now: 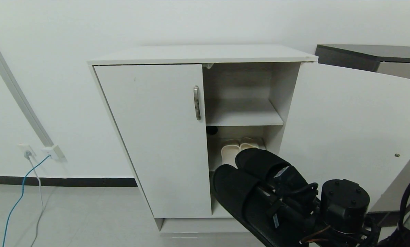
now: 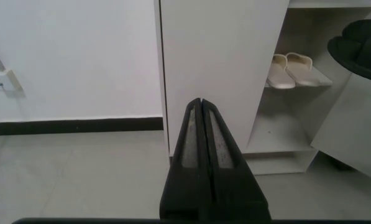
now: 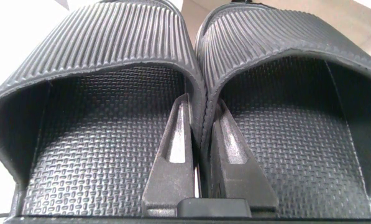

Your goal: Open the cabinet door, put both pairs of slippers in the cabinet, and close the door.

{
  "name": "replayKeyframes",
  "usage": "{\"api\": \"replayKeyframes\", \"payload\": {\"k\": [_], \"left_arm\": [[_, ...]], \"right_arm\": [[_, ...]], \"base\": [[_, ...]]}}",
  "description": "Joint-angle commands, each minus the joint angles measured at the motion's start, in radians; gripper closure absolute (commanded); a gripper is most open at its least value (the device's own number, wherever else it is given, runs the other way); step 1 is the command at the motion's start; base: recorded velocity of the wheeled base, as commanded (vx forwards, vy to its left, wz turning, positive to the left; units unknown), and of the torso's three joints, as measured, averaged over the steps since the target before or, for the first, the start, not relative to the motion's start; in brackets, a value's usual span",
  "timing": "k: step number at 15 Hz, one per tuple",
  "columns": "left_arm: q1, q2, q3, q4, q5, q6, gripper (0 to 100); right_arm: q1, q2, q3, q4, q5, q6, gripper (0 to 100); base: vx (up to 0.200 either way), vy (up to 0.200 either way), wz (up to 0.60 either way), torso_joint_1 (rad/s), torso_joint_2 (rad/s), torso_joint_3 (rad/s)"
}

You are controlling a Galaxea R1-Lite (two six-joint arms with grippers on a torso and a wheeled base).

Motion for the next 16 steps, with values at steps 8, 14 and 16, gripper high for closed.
{"api": "replayKeyframes", "payload": {"k": [8,14,16], "left_arm": [[0.001,0.001,0.000,0.000,0.002,-0.002,100],[0.001,0.001,0.000,0.000,-0.001,0.001,100],[0.001,0.001,0.000,0.000,-0.001,0.001,100]], "right_arm": [[0.001,0.072,-0.062,-0.052,-0.057,0.026,100],[0.020,0.029,-0.309,0.259,-0.288,0.234,100],[0.047,-0.023,-0.401,0.440,-0.333,0.280,100]], "base": [[0.000,0.000,0.00,0.000,0.00,0.000],[0.000,0.000,0.00,0.002,0.10,0.056],[0.000,0.000,0.00,0.000,0.00,0.000]]}}
